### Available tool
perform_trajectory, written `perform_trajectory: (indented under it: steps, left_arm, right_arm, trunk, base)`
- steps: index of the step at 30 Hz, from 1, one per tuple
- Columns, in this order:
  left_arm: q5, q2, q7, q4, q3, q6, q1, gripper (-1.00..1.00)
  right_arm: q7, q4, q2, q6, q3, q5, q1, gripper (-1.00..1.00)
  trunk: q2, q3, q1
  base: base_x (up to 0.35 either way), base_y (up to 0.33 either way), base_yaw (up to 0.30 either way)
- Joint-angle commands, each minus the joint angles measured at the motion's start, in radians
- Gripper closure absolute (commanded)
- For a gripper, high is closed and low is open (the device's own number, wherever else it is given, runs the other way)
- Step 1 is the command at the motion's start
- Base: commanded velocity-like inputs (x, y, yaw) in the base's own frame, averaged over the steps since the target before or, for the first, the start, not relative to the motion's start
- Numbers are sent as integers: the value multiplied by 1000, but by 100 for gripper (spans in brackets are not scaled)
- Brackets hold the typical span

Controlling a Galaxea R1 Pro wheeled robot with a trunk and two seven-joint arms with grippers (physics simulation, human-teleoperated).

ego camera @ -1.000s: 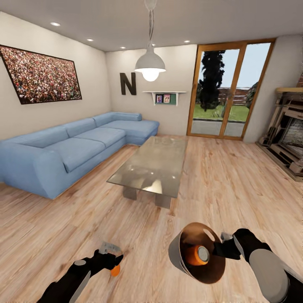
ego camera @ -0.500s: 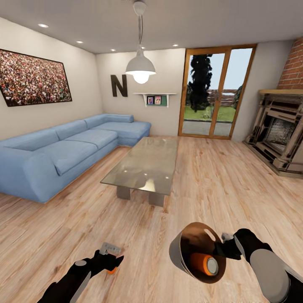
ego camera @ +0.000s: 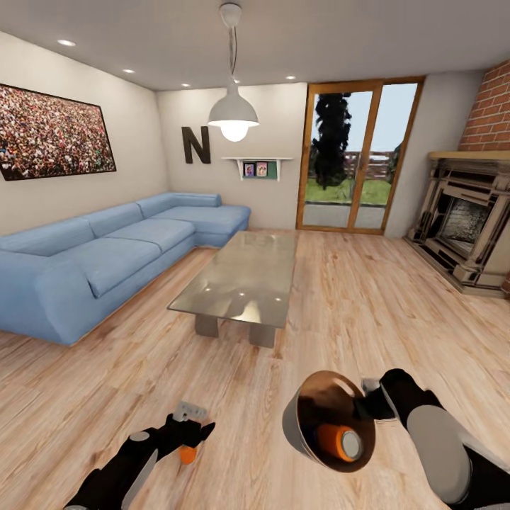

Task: Put the three can of soda from the living room inside the tash can in the kitchen.

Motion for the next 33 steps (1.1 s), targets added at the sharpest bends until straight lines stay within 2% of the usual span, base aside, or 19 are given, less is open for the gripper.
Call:
perform_trajectory:
  steps: [1, 5, 13, 16, 22, 23, 33]
  left_arm:
    - [0, 0, 0, -6, 0, 0, 0, -100]
    - [0, 0, 0, -28, 0, 0, 0, -100]
    - [0, 0, 0, -48, 0, 0, 0, -100]
    - [-10, -12, 17, -54, -17, 12, -15, -100]
    - [-17, -46, 37, -90, -43, 29, -39, -100]
    - [-17, -50, 38, -101, -45, 30, -40, -100]
    - [-17, -51, 39, -103, -47, 32, -41, -100]
  right_arm:
    - [6, -6, 6, 5, 6, -4, -6, 100]
    - [12, -24, 11, 12, 44, 27, -27, 100]
    - [12, -24, 11, 18, 118, 120, -70, 100]
    - [-4, -6, -6, 24, 105, 132, -55, 100]
    - [-31, 23, -41, -33, 127, 217, -48, 100]
    - [-32, 24, -61, -56, 128, -114, -48, 100]
    - [-33, 24, -63, -60, 130, -115, -47, 100]
  trunk:
    - [0, 0, 0]
    - [0, 0, 0]
    - [0, 0, 0]
    - [0, 0, 0]
    - [0, 0, 0]
    - [0, 0, 0]
    - [0, 0, 0]
  base:
    - [0, 0, 0]
    - [0, 0, 0]
    - [0, 0, 0]
    - [0, 0, 0]
    - [0, 139, 0]
    - [0, 250, 0]
    - [0, 289, 0]
